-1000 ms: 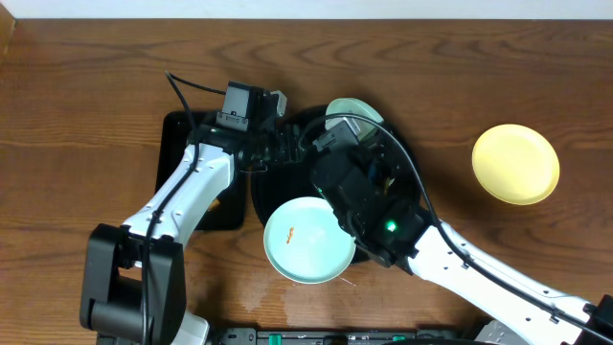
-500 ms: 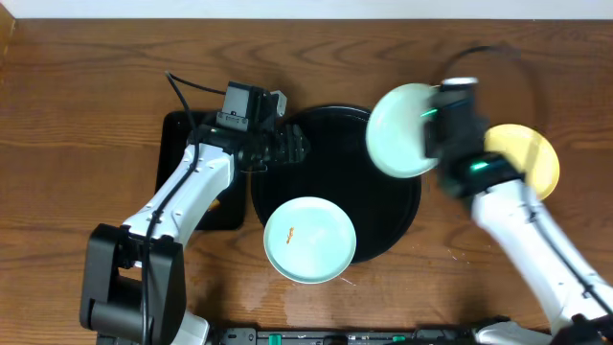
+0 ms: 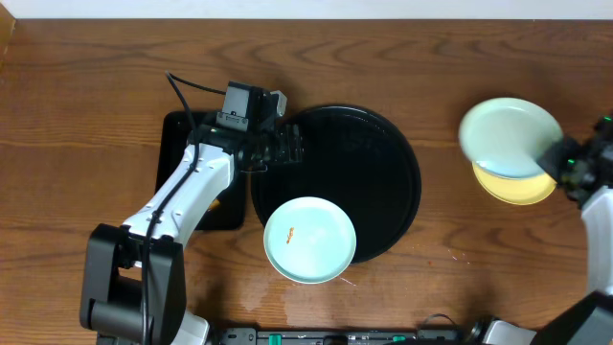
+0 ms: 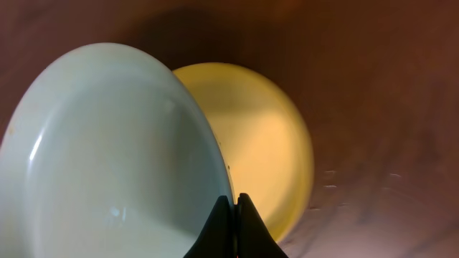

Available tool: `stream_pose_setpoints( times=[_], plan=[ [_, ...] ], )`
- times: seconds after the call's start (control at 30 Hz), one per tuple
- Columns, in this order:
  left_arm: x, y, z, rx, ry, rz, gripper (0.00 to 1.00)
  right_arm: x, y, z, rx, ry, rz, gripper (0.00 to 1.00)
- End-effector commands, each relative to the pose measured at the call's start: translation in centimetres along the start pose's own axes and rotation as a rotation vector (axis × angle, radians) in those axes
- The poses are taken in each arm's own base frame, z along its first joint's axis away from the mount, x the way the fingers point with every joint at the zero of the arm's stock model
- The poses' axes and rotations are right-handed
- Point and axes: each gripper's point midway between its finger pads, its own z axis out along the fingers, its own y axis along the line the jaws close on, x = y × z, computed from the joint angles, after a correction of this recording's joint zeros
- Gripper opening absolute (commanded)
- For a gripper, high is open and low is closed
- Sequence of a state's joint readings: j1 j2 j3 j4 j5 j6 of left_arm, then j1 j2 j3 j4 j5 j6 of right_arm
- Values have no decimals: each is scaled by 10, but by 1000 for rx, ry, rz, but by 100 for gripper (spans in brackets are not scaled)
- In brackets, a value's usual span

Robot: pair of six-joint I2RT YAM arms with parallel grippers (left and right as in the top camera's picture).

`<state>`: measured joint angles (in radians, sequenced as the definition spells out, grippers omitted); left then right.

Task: Clean dirty plates on tray and stack at the side
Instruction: 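Place the pale blue plate onto the yellow plate at right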

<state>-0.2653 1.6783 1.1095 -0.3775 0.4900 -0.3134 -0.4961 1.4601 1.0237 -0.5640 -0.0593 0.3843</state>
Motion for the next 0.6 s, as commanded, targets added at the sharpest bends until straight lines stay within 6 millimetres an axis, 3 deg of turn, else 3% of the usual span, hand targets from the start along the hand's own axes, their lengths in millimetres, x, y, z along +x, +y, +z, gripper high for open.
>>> stream_pose_setpoints(
  times=[0.0,0.1,0.17,0.23,0.37,0.47,0.57],
  plan=[
    [-3,2,1,-11,-6,15,67,5,-31,23,63,64,144,1],
    [-3,2,1,-11,-6,15,67,12,-37,38,51,109,181,2],
    [-3,1,1,-10,-8,15,67,15,-28,41,-4,133,151,38],
    [-4,1,1,-8,-12,18,67,16,-18,37,-45,140,124,52],
    [-5,1,0,-7,-16,19,67,14,16,13,-156,108,38,57],
    [-8,0,-3,-5,-28,21,67,21,66,-21,-323,83,-100,56],
    [-13,-3,-12,0,-54,25,67,47,117,-52,-471,86,-295,54]
  ],
)
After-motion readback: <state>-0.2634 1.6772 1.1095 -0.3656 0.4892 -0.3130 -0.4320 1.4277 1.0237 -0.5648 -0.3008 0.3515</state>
